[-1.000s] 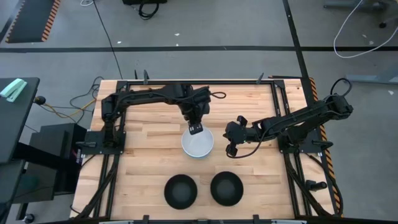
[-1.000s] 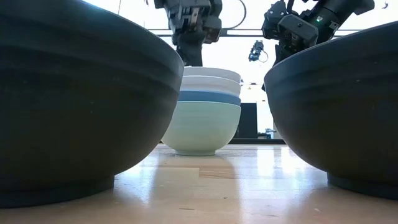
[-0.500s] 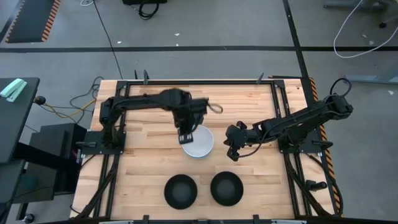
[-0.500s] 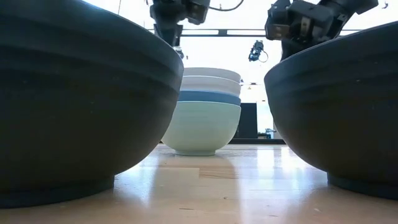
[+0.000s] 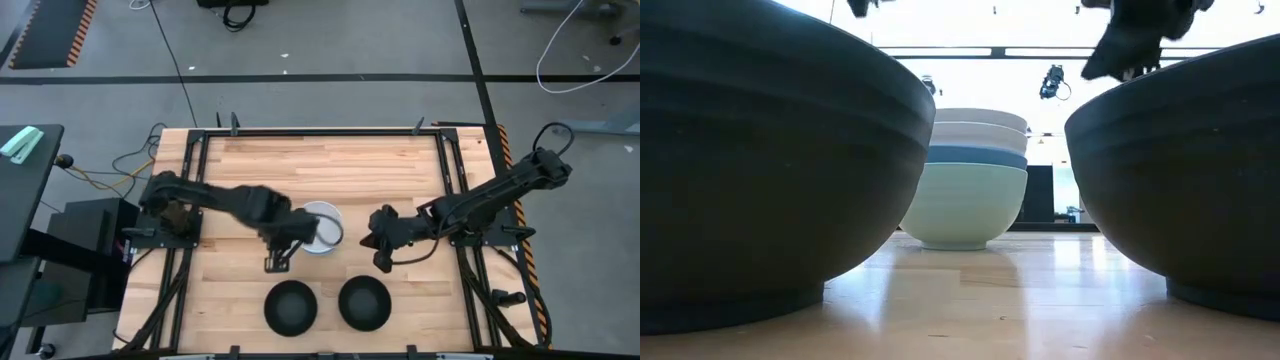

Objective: Nest bowls inside each other
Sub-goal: Stack the right black bowl on the white bowl

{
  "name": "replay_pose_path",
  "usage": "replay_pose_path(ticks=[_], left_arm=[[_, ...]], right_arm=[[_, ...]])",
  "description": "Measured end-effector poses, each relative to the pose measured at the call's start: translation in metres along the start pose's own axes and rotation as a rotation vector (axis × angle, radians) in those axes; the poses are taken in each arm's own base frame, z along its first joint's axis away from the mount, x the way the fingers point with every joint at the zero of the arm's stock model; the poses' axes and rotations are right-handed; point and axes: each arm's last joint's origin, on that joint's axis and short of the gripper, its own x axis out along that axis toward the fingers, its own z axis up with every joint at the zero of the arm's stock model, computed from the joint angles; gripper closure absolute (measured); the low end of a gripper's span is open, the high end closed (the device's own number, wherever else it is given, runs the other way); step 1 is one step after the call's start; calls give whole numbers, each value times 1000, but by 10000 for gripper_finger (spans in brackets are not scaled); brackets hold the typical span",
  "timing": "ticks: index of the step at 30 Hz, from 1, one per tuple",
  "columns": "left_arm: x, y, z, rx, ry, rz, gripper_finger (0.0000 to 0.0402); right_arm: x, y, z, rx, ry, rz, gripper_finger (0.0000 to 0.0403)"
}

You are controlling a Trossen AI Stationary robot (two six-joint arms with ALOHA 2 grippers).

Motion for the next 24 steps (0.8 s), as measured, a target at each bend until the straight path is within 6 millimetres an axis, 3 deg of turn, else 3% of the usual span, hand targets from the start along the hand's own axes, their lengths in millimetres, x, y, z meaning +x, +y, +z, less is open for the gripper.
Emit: replay_pose_path(ticks=[6, 14, 24], left_arm=[[-21, -35, -26, -31, -74, 107, 381], [-31, -76, -55, -18, -166, 221, 385], [-36, -109, -80, -75, -292, 268, 380]], right_arm=[[-19, 22, 11, -4, 13, 14, 386], [-44, 41, 11, 33, 57, -64, 387], [-46, 54, -5, 102, 105, -57, 388]])
